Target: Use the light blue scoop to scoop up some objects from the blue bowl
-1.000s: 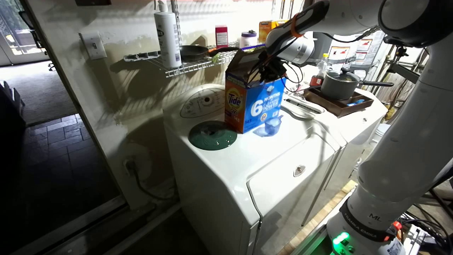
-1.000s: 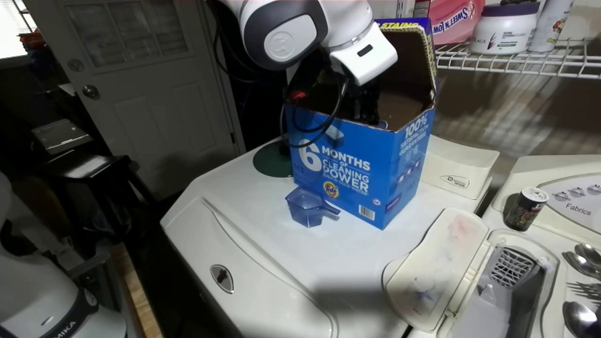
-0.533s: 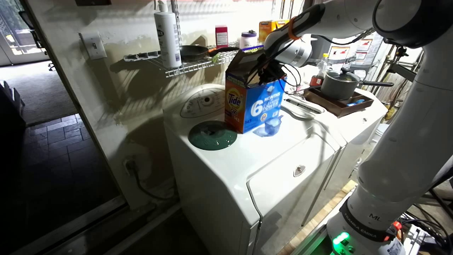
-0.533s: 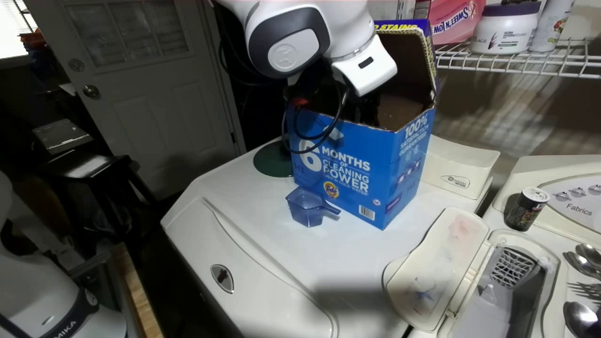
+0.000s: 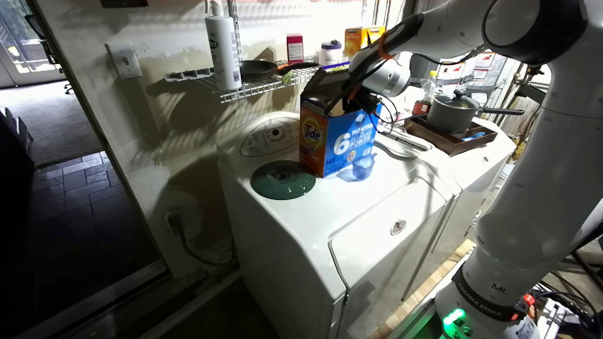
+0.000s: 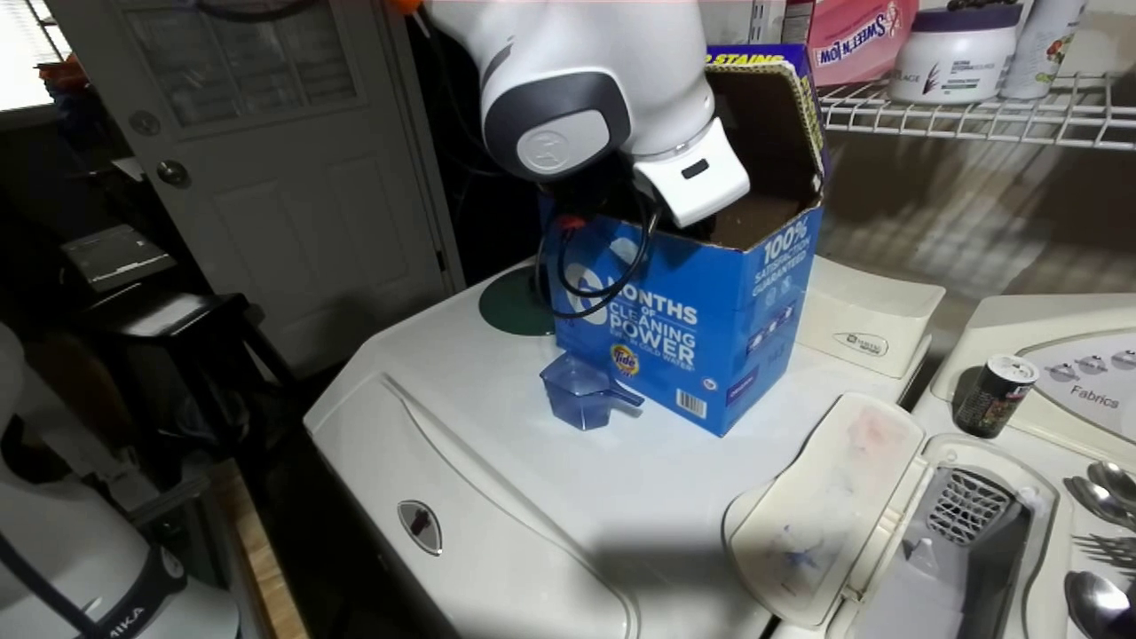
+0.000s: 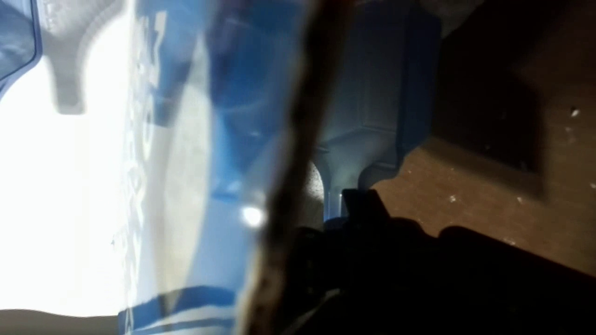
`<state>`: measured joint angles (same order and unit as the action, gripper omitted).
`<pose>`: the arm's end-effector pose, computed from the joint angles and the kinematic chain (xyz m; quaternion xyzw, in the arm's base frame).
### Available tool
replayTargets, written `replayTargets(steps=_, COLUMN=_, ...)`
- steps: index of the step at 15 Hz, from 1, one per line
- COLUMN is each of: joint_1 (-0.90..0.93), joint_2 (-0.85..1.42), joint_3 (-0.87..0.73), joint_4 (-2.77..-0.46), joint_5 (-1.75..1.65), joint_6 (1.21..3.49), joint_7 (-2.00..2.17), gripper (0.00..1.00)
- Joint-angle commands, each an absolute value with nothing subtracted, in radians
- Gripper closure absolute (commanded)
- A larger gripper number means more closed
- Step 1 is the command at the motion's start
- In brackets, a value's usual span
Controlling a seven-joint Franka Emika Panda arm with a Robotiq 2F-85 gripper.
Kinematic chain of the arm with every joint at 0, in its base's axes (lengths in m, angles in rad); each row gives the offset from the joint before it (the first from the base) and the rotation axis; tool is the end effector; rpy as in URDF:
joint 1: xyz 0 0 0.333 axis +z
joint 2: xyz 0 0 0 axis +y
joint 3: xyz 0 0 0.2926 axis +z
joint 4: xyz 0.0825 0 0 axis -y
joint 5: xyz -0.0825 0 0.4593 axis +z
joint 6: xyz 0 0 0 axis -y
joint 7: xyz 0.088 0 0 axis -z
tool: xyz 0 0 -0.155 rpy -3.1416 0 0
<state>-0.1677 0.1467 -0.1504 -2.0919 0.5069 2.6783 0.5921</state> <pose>0.6455 -0.2173 0.2882 -0.7660 0.5878 -0.1916 0.1761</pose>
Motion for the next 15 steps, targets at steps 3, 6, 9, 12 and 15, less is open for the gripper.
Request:
replayTargets(steps=3, joint_1=-0.177, joint_2=0.167, joint_3=-0.143, joint_4=-2.091, joint_5=0.577, joint_6=2.671, joint_7=0.544, gripper=0.99)
replayTargets(steps=6, joint_1=-0.175, joint_2=0.179, joint_3=-0.144, joint_4=-2.089, joint_5=0.578, joint_6=2.667, joint_7=0.546, gripper=0.99)
replayTargets(steps=9, joint_1=-0.173, joint_2=0.193, joint_3=-0.143, joint_4=-2.088, joint_5=0.576, joint_6=2.665, joint_7=0.55, gripper=0.99)
replayTargets(steps=12, joint_1=-0.171, joint_2=0.202, joint_3=-0.142, joint_4=-2.088, joint_5=0.571, joint_6=2.665, joint_7=0.555, gripper=0.99)
replayTargets(steps=15, joint_1=-0.167, joint_2=0.213, joint_3=-0.14, joint_4=-2.089, joint_5=0.564, joint_6=2.667, joint_7=0.562, gripper=0.99)
